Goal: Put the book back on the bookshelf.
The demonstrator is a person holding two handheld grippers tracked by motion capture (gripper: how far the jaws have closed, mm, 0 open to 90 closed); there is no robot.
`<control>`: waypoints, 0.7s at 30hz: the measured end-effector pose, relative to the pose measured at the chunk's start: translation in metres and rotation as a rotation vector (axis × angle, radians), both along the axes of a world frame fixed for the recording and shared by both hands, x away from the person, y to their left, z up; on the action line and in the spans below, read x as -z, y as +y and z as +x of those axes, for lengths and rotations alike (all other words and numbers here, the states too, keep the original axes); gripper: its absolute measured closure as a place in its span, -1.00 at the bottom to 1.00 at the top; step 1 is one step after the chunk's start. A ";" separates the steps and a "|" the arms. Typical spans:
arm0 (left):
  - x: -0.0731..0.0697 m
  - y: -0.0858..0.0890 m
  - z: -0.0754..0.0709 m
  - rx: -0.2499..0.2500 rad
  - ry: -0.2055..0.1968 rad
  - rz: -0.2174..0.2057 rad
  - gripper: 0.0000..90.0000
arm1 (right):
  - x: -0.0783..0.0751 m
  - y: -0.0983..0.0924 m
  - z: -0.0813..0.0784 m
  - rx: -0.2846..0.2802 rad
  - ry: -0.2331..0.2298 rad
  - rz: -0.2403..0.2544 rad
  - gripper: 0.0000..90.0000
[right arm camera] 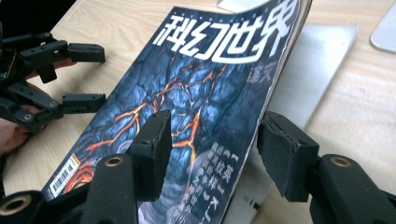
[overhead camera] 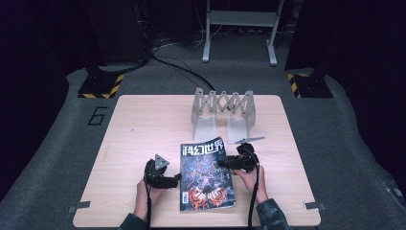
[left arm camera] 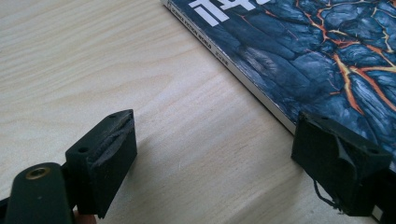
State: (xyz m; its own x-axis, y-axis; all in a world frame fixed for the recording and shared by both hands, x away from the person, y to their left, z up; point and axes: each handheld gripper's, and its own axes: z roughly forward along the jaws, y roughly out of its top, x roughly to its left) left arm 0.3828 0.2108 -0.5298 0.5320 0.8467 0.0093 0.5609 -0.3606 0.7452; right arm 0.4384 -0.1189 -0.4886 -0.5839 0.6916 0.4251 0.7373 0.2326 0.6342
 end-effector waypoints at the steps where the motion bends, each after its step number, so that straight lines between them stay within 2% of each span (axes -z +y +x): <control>1: 0.000 0.000 0.000 0.000 0.000 0.000 -0.69 | -0.001 0.002 0.001 0.000 -0.005 -0.004 -0.01; 8: 0.000 0.000 0.000 0.001 -0.001 -0.002 -0.69 | -0.001 0.010 0.013 -0.015 0.007 -0.036 -0.02; 14: 0.000 0.000 0.000 0.005 -0.002 -0.002 -0.68 | 0.009 0.015 0.027 -0.028 0.024 -0.041 -0.02; 15: 0.000 0.000 0.000 0.009 -0.002 0.001 -0.68 | 0.009 0.015 0.029 -0.028 0.022 -0.048 -0.02; 16: 0.000 0.000 0.000 0.007 -0.006 0.000 -0.68 | 0.009 0.017 0.029 -0.021 0.041 -0.054 -0.02; 21: 0.000 0.000 0.000 0.013 0.001 0.004 -0.68 | 0.012 0.019 0.032 -0.028 0.037 -0.061 -0.02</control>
State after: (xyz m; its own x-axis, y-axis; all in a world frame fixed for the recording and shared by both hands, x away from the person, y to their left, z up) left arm 0.3825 0.2108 -0.5297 0.5434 0.8394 0.0120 0.5564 -0.3708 0.7436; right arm 0.4701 -0.0997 -0.5009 -0.5882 0.7005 0.4041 0.7526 0.2912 0.5906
